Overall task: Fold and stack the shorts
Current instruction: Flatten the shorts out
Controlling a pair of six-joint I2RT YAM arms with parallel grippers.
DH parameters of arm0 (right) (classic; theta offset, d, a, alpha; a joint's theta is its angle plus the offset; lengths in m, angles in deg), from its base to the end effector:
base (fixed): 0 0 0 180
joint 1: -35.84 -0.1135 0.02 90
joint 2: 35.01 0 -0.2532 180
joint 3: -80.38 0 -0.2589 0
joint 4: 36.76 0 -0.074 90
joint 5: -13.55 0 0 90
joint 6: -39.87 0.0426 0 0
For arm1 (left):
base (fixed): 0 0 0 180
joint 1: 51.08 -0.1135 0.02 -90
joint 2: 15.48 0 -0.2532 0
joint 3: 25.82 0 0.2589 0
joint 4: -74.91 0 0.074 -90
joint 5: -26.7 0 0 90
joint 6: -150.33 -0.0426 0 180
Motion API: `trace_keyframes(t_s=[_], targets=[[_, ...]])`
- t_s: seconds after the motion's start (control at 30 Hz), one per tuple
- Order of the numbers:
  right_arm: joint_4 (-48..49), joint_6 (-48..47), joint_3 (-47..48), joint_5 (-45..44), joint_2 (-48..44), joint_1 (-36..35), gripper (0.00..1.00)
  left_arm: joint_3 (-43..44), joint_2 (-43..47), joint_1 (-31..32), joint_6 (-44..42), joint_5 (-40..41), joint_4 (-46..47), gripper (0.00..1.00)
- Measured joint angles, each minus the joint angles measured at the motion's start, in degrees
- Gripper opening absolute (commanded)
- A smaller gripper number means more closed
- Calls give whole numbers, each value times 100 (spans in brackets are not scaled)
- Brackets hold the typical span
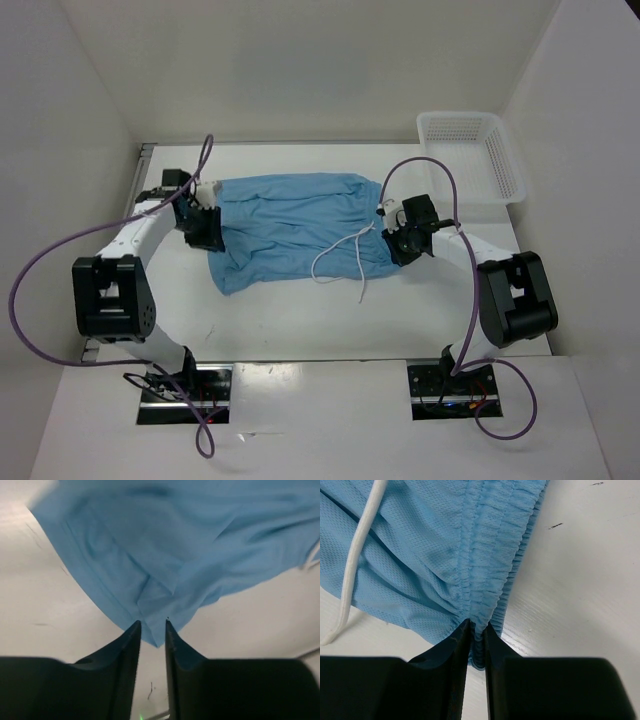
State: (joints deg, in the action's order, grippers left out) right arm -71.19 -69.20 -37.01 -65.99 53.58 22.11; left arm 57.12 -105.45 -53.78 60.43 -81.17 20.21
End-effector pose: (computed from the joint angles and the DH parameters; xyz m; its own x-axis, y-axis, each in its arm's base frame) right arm 0.2932 0.0796 0.1524 -0.6937 -0.5002 -0.5183 -0.5789 0.8153 -0.0121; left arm 0.3313 0.0025 0.2341 -0.8799 -0.0432 -0.4732 0.0988 0.9575 -0.2711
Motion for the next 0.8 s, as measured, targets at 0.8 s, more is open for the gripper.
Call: trace_keyframes(t_s=[0.8], targets=[[-44,-140,39,-13,0,0,20,-236,-1829,168,31,-457,-660,21]])
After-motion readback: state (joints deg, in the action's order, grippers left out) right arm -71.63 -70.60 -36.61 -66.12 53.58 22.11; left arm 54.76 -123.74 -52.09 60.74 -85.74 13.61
